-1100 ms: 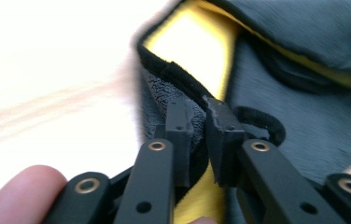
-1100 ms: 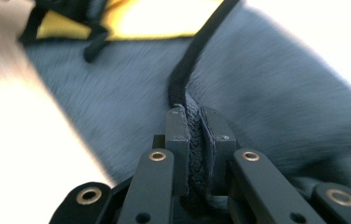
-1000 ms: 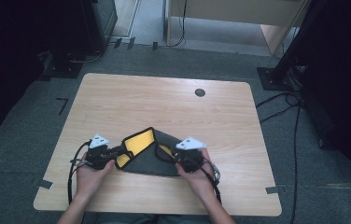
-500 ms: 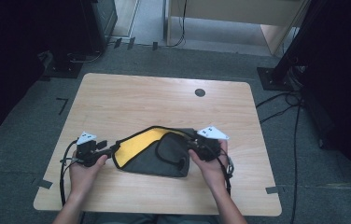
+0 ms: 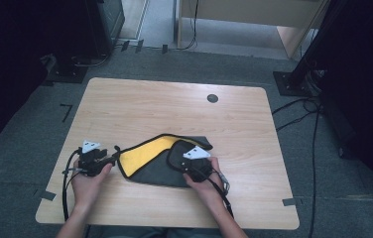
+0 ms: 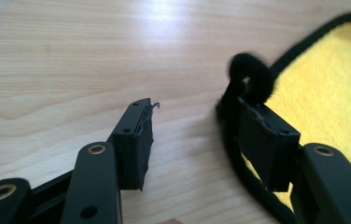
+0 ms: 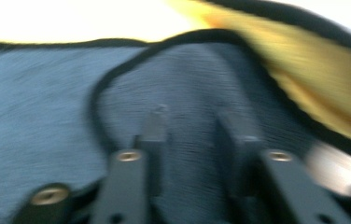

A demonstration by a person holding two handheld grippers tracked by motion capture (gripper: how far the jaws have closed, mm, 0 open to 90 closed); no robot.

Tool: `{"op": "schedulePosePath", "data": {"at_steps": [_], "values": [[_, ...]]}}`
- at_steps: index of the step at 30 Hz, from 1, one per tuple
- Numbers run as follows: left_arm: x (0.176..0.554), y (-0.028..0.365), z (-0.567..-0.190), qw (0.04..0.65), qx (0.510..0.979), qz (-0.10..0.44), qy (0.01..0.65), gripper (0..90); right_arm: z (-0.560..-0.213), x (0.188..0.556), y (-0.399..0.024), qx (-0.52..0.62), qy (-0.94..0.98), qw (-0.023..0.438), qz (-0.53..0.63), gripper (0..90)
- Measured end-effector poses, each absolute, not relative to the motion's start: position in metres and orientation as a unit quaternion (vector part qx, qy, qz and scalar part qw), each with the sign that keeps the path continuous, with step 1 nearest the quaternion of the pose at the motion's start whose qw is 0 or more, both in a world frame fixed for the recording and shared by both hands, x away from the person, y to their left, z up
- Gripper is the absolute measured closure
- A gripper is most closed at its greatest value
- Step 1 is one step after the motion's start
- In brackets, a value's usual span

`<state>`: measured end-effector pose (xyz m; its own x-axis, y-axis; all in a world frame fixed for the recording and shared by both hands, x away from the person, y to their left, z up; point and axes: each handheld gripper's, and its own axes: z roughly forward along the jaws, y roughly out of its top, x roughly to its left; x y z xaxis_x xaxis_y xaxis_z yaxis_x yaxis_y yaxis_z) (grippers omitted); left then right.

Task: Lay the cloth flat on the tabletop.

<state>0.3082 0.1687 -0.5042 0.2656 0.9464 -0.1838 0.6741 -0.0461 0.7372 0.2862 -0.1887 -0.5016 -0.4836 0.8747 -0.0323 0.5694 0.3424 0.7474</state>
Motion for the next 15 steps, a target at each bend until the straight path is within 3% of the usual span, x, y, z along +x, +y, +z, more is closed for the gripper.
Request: {"op": "schedulePosePath", "data": {"at_steps": [2, 4, 7, 9, 12, 15], "values": [[0.306, 0.17, -0.501, 0.386, 0.688, 0.19, 0.585, 44.9, -0.497, 0.287, -0.205, 0.475, 0.772, 0.22, 0.36, 84.2], [0.305, 0.172, -0.498, 0.389, 0.676, 0.204, 0.592, 42.3, -0.493, 0.286, -0.217, 0.493, 0.756, 0.237, 0.358, 83.9], [0.303, 0.177, -0.493, 0.399, 0.652, 0.222, 0.605, 40.0, -0.483, 0.282, -0.236, 0.525, 0.721, 0.286, 0.351, 75.7], [0.3, 0.182, -0.488, 0.416, 0.634, 0.232, 0.61, 38.8, -0.476, 0.277, -0.243, 0.532, 0.703, 0.286, 0.376, 72.4], [0.296, 0.179, -0.481, 0.449, 0.639, 0.227, 0.582, 38.5, -0.467, 0.271, -0.229, 0.482, 0.729, 0.232, 0.428, 65.9], [0.302, 0.156, -0.488, 0.424, 0.699, 0.177, 0.548, 33.9, -0.471, 0.269, -0.193, 0.427, 0.77, 0.174, 0.44, 56.6]]}}
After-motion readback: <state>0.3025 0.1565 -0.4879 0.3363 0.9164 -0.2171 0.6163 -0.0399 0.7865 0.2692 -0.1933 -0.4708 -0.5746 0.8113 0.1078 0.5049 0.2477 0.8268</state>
